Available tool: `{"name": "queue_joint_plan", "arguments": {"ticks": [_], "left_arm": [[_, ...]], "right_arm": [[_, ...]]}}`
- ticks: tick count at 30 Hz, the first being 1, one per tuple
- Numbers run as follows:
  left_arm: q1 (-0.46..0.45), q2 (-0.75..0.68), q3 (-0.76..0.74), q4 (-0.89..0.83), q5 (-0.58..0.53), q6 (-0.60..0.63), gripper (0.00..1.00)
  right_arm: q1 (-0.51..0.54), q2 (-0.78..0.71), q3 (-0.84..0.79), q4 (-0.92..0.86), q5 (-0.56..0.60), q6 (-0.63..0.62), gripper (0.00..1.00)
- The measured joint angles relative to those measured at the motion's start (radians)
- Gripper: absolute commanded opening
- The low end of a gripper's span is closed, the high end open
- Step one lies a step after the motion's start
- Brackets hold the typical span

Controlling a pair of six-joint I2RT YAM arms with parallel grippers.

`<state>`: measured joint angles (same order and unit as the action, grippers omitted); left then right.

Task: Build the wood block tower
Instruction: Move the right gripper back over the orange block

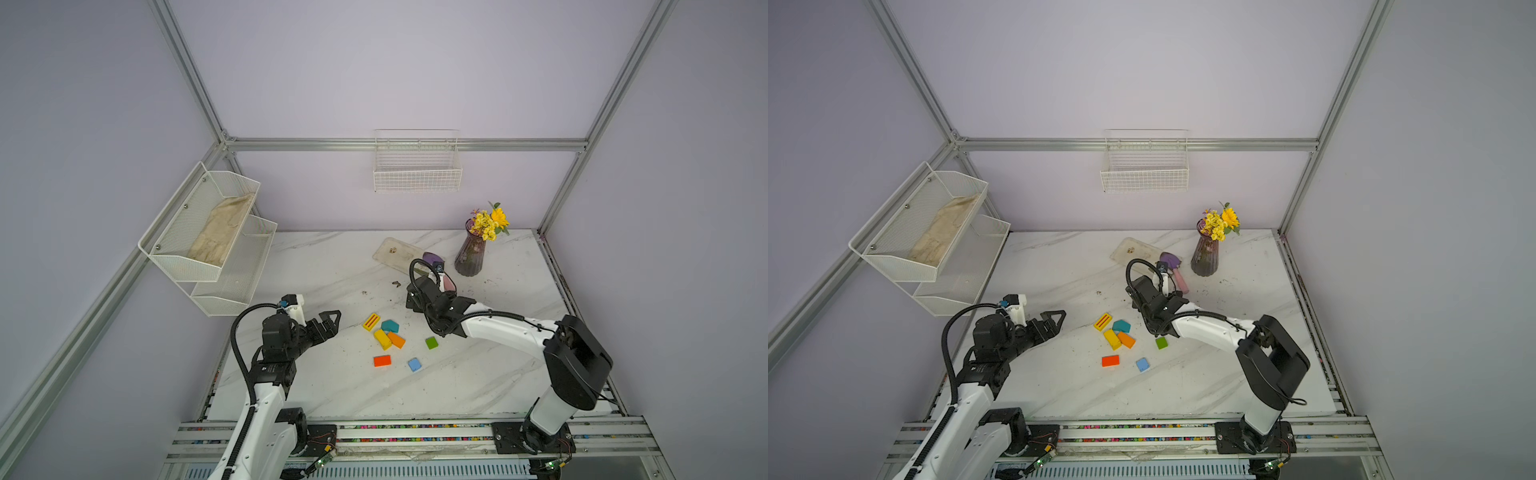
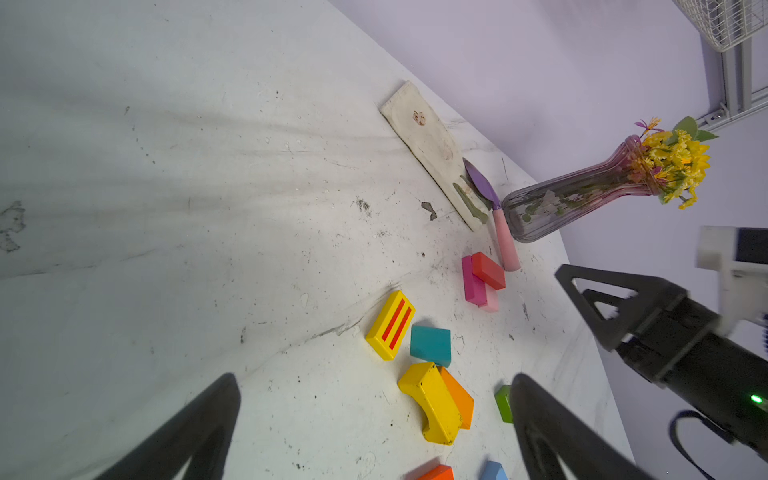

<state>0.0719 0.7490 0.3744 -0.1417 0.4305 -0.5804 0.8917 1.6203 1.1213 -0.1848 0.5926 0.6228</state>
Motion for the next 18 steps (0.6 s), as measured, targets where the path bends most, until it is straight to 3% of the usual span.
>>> {"name": "queue_joint_plan", "arguments": {"ticks": [8, 13, 18], "left_arm": [[0.0, -0.038, -0.002, -0.017, -0.007, -0.003, 1.0], [0.0, -0.074, -0.015, -0.019, -0.008, -0.003, 1.0], [0.0, -0.101, -0.016, -0.024, -0.011, -0.003, 1.0]], "right_arm": [[0.192, -0.195, -0.099, 0.0, 0.031, 0.026, 0.97], [0.252, -0.166, -0.242, -0.002, 0.012, 0.085, 0.92], [0.315, -0.085, -0.254, 0.039, -0.021, 0.121, 0.88]]}}
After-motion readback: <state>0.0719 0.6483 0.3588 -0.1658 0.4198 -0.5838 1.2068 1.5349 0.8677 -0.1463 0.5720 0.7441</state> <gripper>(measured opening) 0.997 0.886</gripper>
